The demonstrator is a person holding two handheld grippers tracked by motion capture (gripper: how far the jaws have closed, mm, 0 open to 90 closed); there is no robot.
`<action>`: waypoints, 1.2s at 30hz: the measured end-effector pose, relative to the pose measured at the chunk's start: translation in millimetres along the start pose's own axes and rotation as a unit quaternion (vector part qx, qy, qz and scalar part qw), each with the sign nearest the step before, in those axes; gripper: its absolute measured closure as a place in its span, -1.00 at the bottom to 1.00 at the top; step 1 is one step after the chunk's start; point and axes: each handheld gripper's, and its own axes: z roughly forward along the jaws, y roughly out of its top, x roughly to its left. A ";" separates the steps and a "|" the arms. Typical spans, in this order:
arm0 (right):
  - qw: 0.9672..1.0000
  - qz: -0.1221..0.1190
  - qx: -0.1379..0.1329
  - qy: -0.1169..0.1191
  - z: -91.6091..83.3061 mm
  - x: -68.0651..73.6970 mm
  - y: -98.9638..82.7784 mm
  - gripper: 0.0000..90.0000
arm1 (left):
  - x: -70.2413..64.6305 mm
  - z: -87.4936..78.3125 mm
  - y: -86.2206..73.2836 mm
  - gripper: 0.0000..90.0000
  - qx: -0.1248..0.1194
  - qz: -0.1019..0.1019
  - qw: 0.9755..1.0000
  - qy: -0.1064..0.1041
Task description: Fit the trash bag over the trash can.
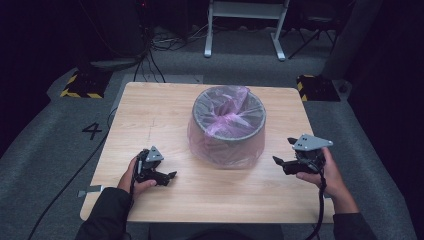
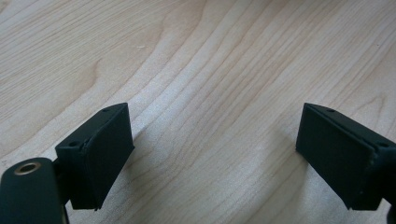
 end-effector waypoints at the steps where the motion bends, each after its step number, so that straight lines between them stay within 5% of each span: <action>1: 1.000 -0.002 0.006 -0.001 2.1 0.8 -4.7 -0.61 | 0.0 0.0 0.0 -0.76 0.000 0.000 1.000 0.000; 11: 0.997 0.035 0.066 0.023 34.8 10.1 -70.9 -0.61 | -0.1 0.0 0.0 -0.76 0.000 -0.001 1.000 0.001; 17: 0.995 0.061 0.062 0.040 40.0 13.5 -92.1 -0.60 | -0.4 0.0 -0.1 -0.76 0.000 -0.003 1.000 0.002; 23: 0.991 0.118 0.034 0.049 39.0 11.3 -105.5 -0.65 | -0.8 -0.1 -0.8 -0.76 -0.002 -0.005 1.000 0.003; 36: 0.990 0.130 0.035 0.036 37.8 12.0 -107.6 -0.70 | -0.4 -0.1 -0.5 -0.77 -0.001 -0.004 1.000 0.002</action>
